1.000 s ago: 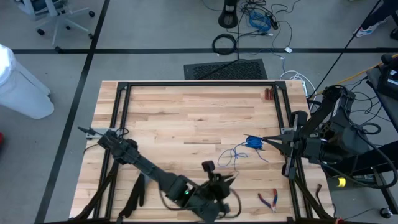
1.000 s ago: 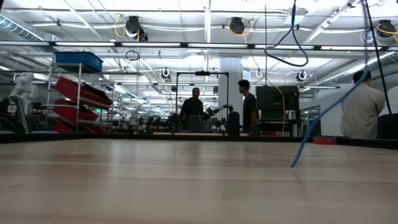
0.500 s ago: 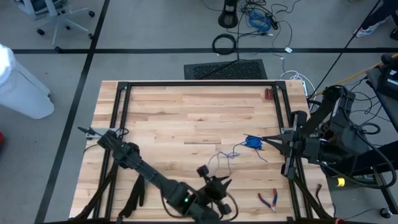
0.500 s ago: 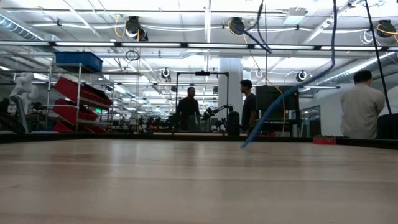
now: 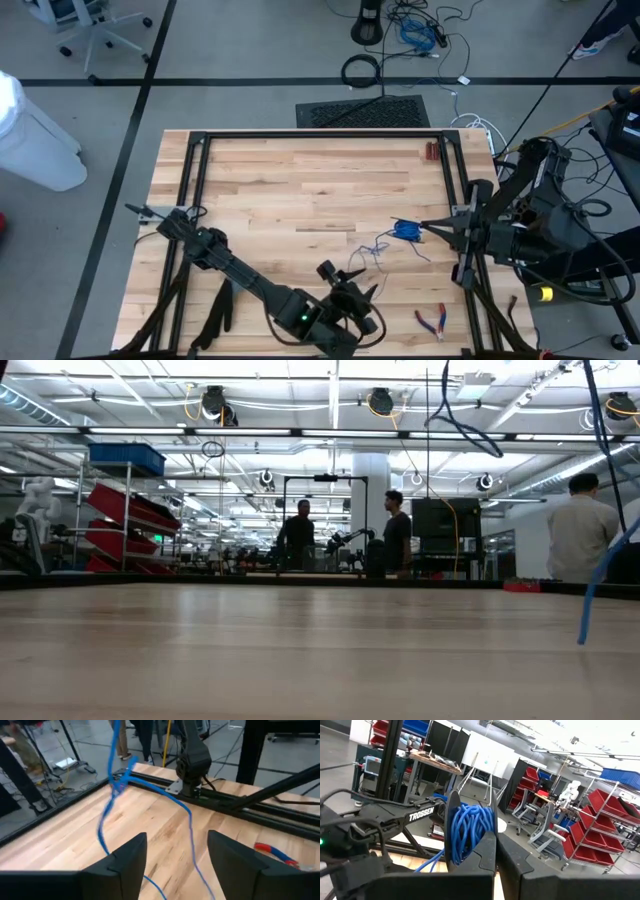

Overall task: Coil cords
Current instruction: Coil the blue wire onto the black spool

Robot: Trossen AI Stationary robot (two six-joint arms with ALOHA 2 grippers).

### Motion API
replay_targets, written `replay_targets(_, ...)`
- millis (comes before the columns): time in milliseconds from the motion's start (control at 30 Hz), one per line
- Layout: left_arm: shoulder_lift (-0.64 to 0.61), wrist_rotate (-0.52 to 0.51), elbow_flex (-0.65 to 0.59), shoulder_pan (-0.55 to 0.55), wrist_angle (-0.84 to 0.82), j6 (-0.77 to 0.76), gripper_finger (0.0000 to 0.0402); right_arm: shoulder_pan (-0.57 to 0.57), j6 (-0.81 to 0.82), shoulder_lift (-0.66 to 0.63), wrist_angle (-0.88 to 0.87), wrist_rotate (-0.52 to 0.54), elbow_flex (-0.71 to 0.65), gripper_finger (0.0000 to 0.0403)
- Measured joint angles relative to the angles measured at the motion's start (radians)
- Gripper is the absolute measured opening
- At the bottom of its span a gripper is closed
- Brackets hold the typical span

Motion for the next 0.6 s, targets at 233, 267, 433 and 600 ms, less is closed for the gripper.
replay_targets(233, 0.030, 0.079, 0.000, 0.020, 0.161, 0.076, 0.0219, -0.001, -0.002, 0.000, 0.001, -0.002, 0.000, 0.0000)
replay_targets(267, 0.034, 0.079, 0.000, 0.027, 0.167, 0.089, 0.0219, -0.001, -0.001, 0.000, 0.002, -0.002, 0.000, 0.0000)
replay_targets(433, 0.050, 0.079, 0.000, 0.052, 0.178, 0.099, 0.0219, -0.001, -0.001, 0.003, 0.002, -0.002, 0.000, 0.0000)
replay_targets(600, 0.049, 0.077, 0.000, 0.056, 0.176, 0.163, 0.0177, -0.001, -0.007, 0.003, 0.002, -0.001, 0.000, 0.0000)
